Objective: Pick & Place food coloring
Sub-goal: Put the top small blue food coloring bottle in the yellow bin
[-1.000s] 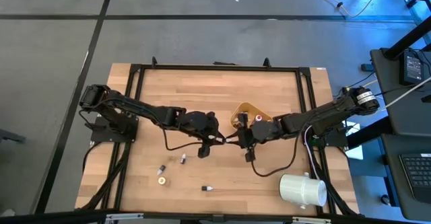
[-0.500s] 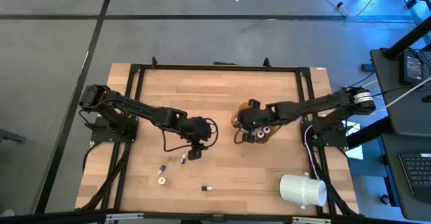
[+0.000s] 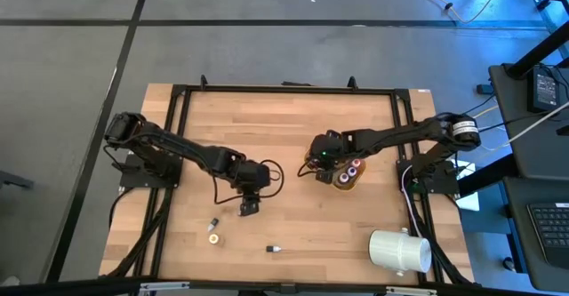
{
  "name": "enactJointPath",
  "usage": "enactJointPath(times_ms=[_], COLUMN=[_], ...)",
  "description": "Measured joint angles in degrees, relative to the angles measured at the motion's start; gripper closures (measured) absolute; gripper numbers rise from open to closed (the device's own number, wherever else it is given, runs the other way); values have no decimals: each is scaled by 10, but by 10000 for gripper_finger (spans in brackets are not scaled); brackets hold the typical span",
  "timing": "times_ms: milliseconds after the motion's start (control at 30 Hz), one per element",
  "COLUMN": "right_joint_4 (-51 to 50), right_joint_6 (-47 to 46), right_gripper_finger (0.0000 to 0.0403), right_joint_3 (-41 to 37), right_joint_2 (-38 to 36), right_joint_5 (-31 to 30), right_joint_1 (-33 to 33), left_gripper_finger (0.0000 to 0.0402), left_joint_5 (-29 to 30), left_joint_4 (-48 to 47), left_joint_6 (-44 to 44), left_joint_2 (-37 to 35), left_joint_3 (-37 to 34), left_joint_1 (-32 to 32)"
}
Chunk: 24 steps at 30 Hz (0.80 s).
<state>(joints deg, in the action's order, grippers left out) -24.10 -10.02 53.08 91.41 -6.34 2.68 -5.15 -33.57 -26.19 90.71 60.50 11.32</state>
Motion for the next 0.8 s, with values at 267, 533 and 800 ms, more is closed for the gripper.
enactJointPath(times_ms=[267, 533, 800], right_joint_4=[0, -1, -1], right_joint_6=[0, 0, -1], right_gripper_finger=[312, 311, 311], right_joint_3=[0, 0, 0], right_joint_2=[0, 0, 0], right_joint_5=[0, 0, 0], right_joint_1=[0, 0, 0], left_gripper_finger=[228, 231, 230], left_joint_5=[1, 6, 6], left_joint_4=[-42, -44, -43], left_joint_6=[-71, -189, -156], left_joint_2=[10, 11, 11], left_joint_3=[0, 0, 0], left_joint_1=[28, 53, 70])
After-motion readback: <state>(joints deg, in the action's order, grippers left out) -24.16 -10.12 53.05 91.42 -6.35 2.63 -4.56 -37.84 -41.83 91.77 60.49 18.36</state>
